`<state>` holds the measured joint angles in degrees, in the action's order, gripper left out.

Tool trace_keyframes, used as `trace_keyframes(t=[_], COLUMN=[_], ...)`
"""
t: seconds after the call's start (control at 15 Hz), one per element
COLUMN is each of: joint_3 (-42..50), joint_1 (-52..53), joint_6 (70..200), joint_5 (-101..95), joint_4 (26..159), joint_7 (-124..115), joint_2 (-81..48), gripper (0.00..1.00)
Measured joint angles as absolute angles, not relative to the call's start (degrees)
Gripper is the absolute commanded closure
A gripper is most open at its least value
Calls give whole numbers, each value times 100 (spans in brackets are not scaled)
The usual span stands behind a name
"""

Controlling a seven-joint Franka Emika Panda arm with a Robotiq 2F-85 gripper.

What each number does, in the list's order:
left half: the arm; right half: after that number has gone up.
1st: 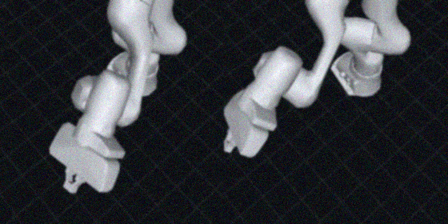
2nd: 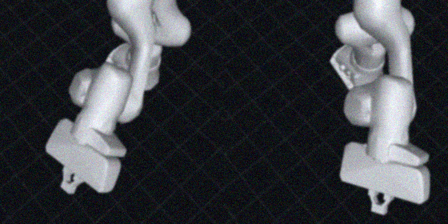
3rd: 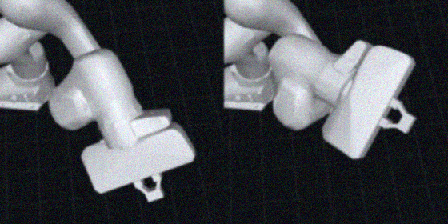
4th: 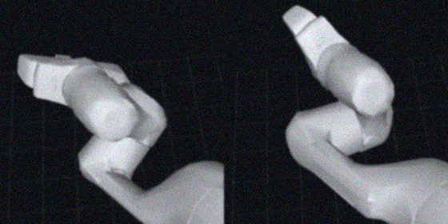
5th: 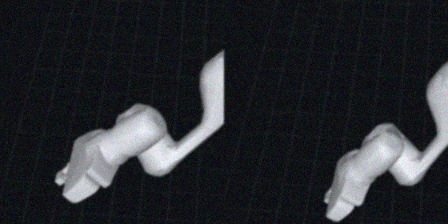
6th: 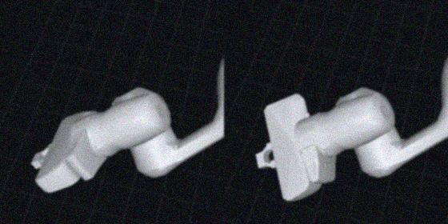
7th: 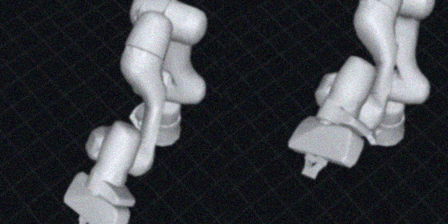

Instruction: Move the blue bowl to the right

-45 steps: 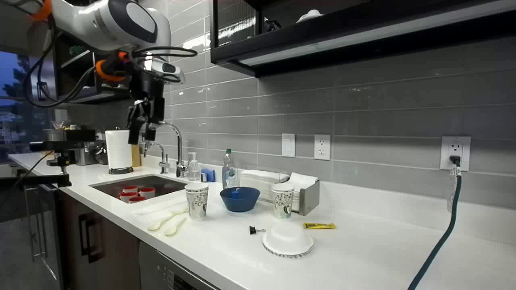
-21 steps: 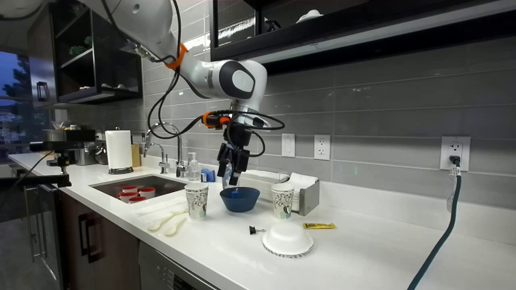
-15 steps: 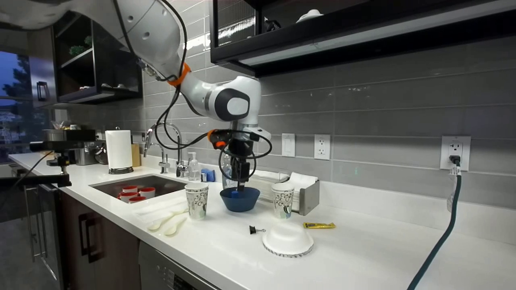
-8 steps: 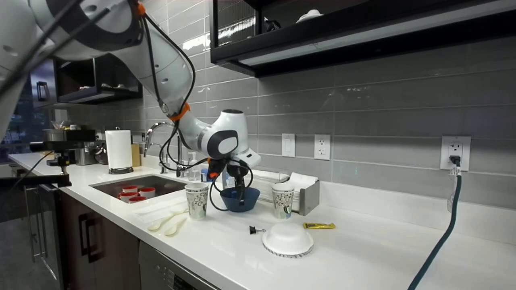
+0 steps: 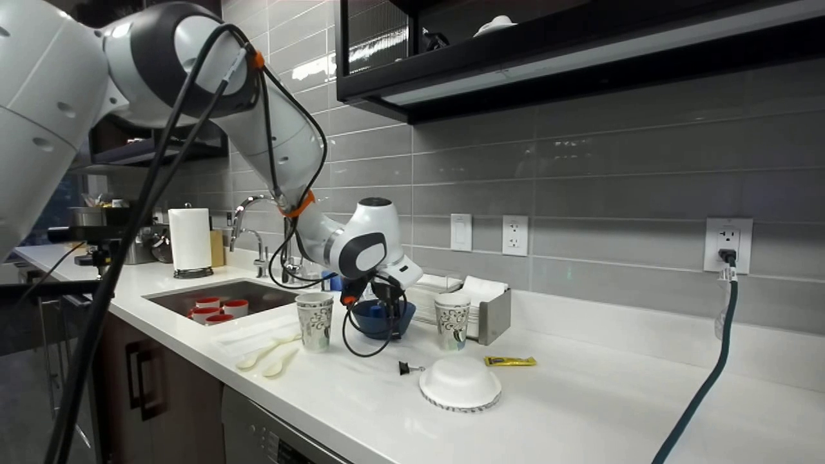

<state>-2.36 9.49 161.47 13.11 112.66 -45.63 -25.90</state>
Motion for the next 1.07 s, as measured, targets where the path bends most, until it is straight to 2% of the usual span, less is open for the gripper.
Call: trace_keyframes(t=[0.27, 0.73, 1.07], joint_3=[-266, -448, -602], joint_1=[950, 930, 654], joint_6=[16127, 15577, 15010], joint_5=[1327, 1359, 1811], joint_4=[11149, 11125, 11188], joint_7=[-4565, -4412, -3657], joint_2=[-2632, -2393, -1686], gripper=[99, 99, 99])
